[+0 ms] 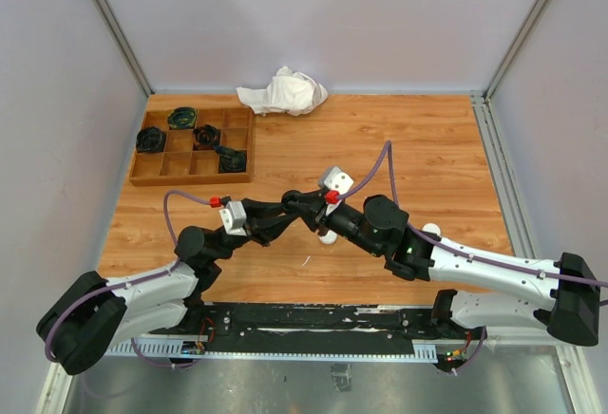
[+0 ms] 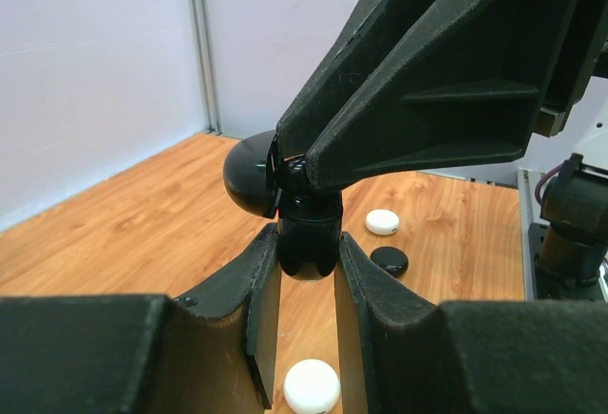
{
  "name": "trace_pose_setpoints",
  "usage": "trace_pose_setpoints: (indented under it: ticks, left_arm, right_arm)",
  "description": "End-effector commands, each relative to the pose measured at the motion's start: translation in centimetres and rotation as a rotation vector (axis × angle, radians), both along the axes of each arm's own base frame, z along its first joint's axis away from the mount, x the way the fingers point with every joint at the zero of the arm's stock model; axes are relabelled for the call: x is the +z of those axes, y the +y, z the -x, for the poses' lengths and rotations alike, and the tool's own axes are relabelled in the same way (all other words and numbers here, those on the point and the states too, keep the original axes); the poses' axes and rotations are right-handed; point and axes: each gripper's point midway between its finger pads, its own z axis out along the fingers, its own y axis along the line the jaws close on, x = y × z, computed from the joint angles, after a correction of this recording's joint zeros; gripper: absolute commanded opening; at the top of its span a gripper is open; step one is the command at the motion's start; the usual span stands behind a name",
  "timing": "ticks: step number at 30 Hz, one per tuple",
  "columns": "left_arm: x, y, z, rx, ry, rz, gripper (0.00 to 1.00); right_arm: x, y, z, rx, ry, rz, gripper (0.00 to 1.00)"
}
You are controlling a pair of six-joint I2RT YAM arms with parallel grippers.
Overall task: Insert the wireless bluetooth earbuds into the charging case
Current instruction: Place the earbud in the charging case.
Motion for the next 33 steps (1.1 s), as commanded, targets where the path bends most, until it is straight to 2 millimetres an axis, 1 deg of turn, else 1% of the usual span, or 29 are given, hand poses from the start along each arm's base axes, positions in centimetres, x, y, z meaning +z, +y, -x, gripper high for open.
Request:
trace_pose_setpoints:
  ticks: [1, 4, 8, 10, 13, 15, 17, 20, 22, 23, 24, 30, 31, 32, 33]
  left_arm:
    - [0.9, -0.3, 0.6, -0.029, -0.032, 0.020, 0.00]
    - [0.2, -0.3, 0.3, -0.021, -0.009, 0.010, 0.00]
    - [-1.1, 0.2, -0.6, 0.035, 0.051, 0.001, 0.00]
    - [-2.0, 0.4, -1.3, 0.069, 0.091, -0.017, 0.00]
    - [-3.6, 0.8, -1.9, 0.107, 0.144, -0.054, 0.00]
    - [-4.3, 0.9, -2.0, 0.116, 0.163, -0.070, 0.00]
    - [-4.8, 0.9, -1.9, 0.114, 0.174, -0.079, 0.00]
    - [-5.3, 1.0, -1.8, 0.115, 0.182, -0.086, 0.00]
    - [-5.7, 1.0, -1.8, 0.118, 0.180, -0.098, 0.00]
    - [-5.8, 1.0, -1.8, 0.120, 0.179, -0.104, 0.00]
    - [-5.9, 1.0, -1.9, 0.120, 0.175, -0.108, 0.00]
    - [-5.4, 0.6, -1.7, 0.097, 0.149, -0.115, 0.00]
    - [-5.3, 0.5, -1.7, 0.095, 0.145, -0.114, 0.00]
    - [-5.1, 0.5, -1.7, 0.094, 0.140, -0.114, 0.00]
    - [-5.1, 0.5, -1.7, 0.093, 0.137, -0.114, 0.00]
  right_arm:
    - [0.9, 0.3, 0.4, 0.011, -0.020, -0.035, 0.26]
    - [1.3, 0.1, 0.5, 0.012, -0.021, -0.038, 0.26]
    - [1.0, -0.8, 0.1, -0.027, -0.002, -0.002, 0.26]
    - [0.2, -1.7, -0.3, -0.067, 0.020, 0.034, 0.26]
    - [-1.7, -3.0, -1.1, -0.121, 0.082, 0.101, 0.26]
    - [-3.1, -3.7, -1.5, -0.139, 0.125, 0.135, 0.26]
    - [-3.9, -4.0, -1.6, -0.135, 0.157, 0.160, 0.27]
    - [-4.8, -4.5, -1.4, -0.123, 0.187, 0.220, 0.33]
    - [-4.8, -4.8, -1.2, -0.107, 0.202, 0.257, 0.38]
    - [-4.2, -4.8, -1.2, -0.099, 0.207, 0.269, 0.40]
    - [-4.0, -5.0, -1.2, -0.095, 0.218, 0.290, 0.41]
    - [-2.7, -5.0, -0.5, -0.069, 0.340, 0.399, 0.50]
    - [-3.1, -4.9, -0.3, -0.071, 0.378, 0.429, 0.51]
    - [-2.7, -4.9, -0.2, -0.072, 0.402, 0.439, 0.51]
    - [-3.2, -4.8, -0.1, -0.079, 0.438, 0.472, 0.51]
